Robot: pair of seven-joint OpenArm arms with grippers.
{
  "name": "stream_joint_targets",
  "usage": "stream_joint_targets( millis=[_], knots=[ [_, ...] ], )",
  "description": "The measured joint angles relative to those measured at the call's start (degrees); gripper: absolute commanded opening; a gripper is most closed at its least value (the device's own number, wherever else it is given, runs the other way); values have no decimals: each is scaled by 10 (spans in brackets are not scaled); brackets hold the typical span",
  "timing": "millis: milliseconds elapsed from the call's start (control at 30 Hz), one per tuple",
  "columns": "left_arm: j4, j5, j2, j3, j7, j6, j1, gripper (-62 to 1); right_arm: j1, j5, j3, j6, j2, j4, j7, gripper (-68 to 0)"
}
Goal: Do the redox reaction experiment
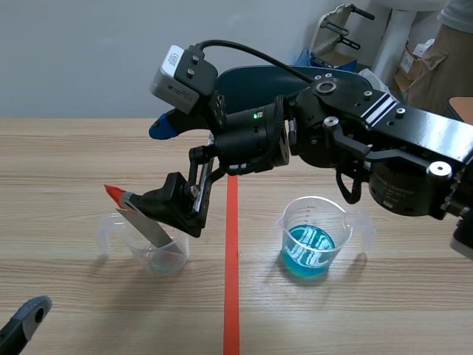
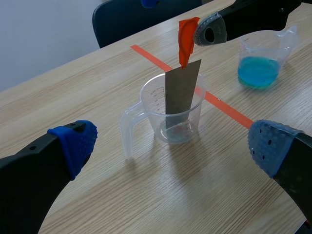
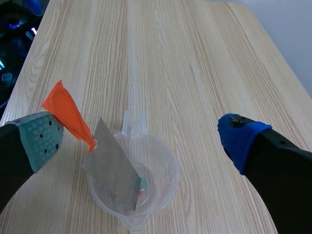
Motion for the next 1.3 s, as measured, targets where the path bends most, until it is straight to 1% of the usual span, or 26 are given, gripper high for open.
stream_joint_targets(
  millis=[300,400,467,533,600,667,833,900,967,1067,1167,1300],
  knots=[
    [0,0,0,0,0,0,0,14,0,5,0,0,0,0,0,4],
    [0,0,0,0,0,0,0,14,0,22,0,-3,0,0,20,4],
    [0,0,0,0,0,0,0,14,-2,21,0,-18,2,9,21,4],
    [0,0,0,0,0,0,0,14,-8,21,0,-39,16,33,21,4],
    [0,0,0,0,0,0,0,14,-20,21,2,-57,38,75,26,4],
    [0,0,0,0,-2,3,0,14,-42,22,17,-72,64,124,26,4],
    [0,0,0,-4,-24,15,0,14,-121,22,94,-115,127,241,26,4],
    [0,0,0,-16,-35,15,0,14,-164,22,129,-123,153,273,25,4],
    [0,0,0,-31,-48,15,0,14,-214,22,166,-141,177,298,24,4],
    [6,0,0,-49,-47,20,10,14,-293,22,232,-145,211,325,19,4],
    [32,0,0,-70,-47,21,42,14,-371,22,301,-154,237,347,19,4],
    [80,0,0,-94,-47,21,83,14,-469,22,405,-156,247,369,19,4]
  ],
)
